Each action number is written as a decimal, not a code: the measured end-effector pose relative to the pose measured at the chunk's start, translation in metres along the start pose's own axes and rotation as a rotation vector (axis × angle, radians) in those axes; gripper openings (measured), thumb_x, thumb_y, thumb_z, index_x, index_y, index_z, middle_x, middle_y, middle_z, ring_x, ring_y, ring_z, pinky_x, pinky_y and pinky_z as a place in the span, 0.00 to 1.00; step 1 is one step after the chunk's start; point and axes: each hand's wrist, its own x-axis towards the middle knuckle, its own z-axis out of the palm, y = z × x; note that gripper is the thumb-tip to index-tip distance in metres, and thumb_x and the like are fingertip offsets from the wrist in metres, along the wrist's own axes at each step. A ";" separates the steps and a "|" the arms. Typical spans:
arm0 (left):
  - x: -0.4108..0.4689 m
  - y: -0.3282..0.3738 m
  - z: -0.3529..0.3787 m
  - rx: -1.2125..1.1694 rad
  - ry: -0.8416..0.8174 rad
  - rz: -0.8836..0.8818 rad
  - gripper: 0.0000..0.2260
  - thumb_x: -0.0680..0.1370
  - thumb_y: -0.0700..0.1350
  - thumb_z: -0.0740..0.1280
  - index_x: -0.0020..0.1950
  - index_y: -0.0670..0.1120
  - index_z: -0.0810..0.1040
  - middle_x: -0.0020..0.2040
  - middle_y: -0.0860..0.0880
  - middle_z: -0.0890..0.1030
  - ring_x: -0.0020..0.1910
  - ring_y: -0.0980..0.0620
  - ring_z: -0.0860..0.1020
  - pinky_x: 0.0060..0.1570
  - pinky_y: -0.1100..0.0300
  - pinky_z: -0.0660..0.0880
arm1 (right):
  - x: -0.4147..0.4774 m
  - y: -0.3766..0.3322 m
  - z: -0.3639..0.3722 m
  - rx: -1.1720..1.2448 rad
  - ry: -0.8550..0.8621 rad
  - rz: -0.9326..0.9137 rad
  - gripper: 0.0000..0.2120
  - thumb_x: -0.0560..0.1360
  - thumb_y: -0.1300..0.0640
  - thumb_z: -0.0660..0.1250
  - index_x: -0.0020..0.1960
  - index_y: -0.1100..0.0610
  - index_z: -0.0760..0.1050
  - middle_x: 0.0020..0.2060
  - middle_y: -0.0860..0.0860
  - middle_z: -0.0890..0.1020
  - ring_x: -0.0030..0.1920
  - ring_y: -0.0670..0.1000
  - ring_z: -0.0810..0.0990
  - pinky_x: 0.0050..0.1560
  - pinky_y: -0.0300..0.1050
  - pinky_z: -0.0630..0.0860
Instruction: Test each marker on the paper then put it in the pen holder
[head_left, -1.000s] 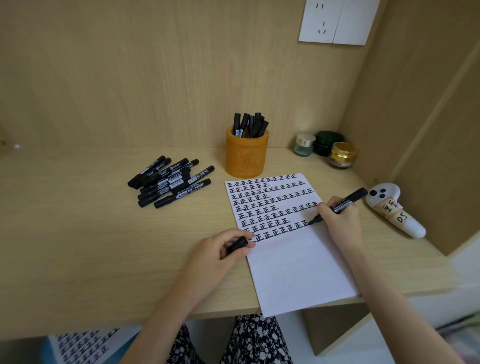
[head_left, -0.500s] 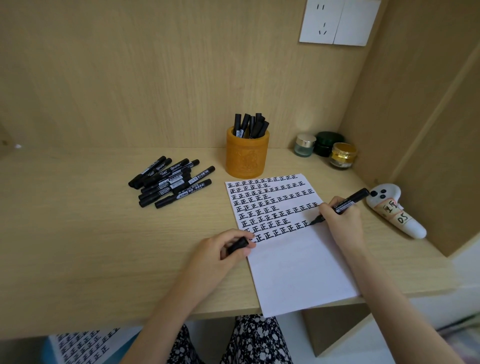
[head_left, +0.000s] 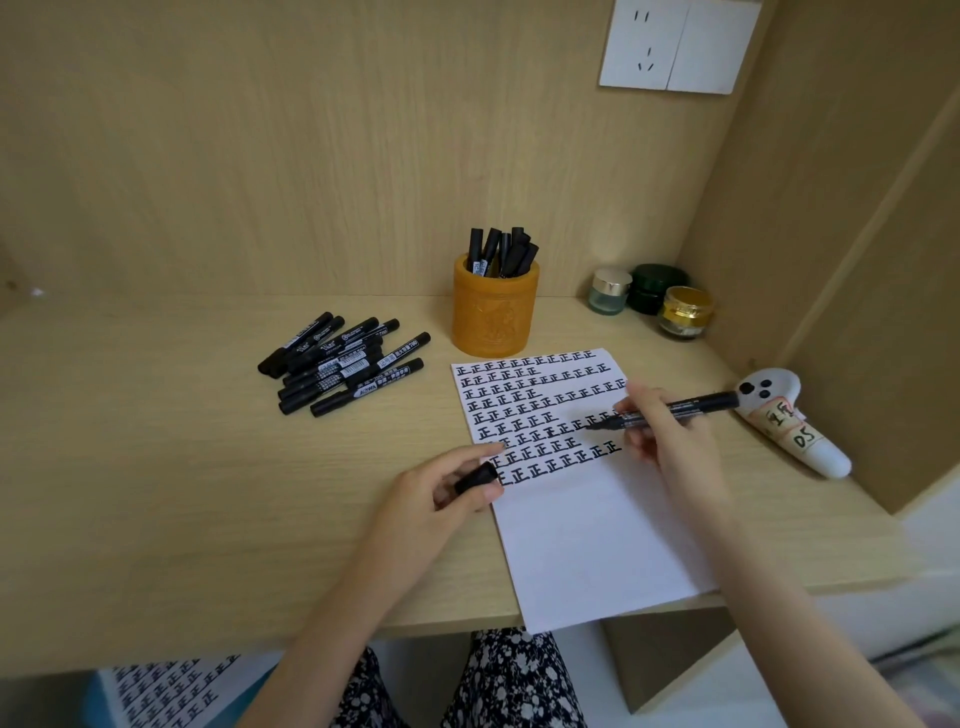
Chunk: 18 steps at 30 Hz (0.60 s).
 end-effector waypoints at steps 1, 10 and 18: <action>0.000 0.001 0.000 -0.022 0.013 -0.001 0.16 0.73 0.48 0.71 0.58 0.63 0.75 0.49 0.58 0.83 0.47 0.58 0.81 0.52 0.59 0.77 | -0.003 -0.002 0.005 0.015 -0.024 0.018 0.11 0.76 0.54 0.68 0.38 0.57 0.74 0.22 0.46 0.72 0.25 0.47 0.69 0.28 0.37 0.64; 0.004 0.013 -0.003 -0.141 0.098 -0.060 0.10 0.70 0.45 0.74 0.48 0.49 0.76 0.45 0.55 0.84 0.45 0.59 0.81 0.50 0.64 0.76 | -0.025 -0.011 0.049 0.091 -0.135 0.030 0.19 0.74 0.62 0.70 0.30 0.56 0.64 0.19 0.46 0.63 0.20 0.46 0.59 0.22 0.36 0.57; 0.004 0.019 -0.004 -0.164 0.121 -0.058 0.10 0.70 0.42 0.74 0.47 0.48 0.77 0.45 0.55 0.83 0.44 0.61 0.81 0.46 0.71 0.74 | -0.034 -0.012 0.065 0.075 -0.150 -0.011 0.20 0.75 0.65 0.68 0.29 0.57 0.65 0.19 0.47 0.64 0.20 0.46 0.61 0.23 0.36 0.60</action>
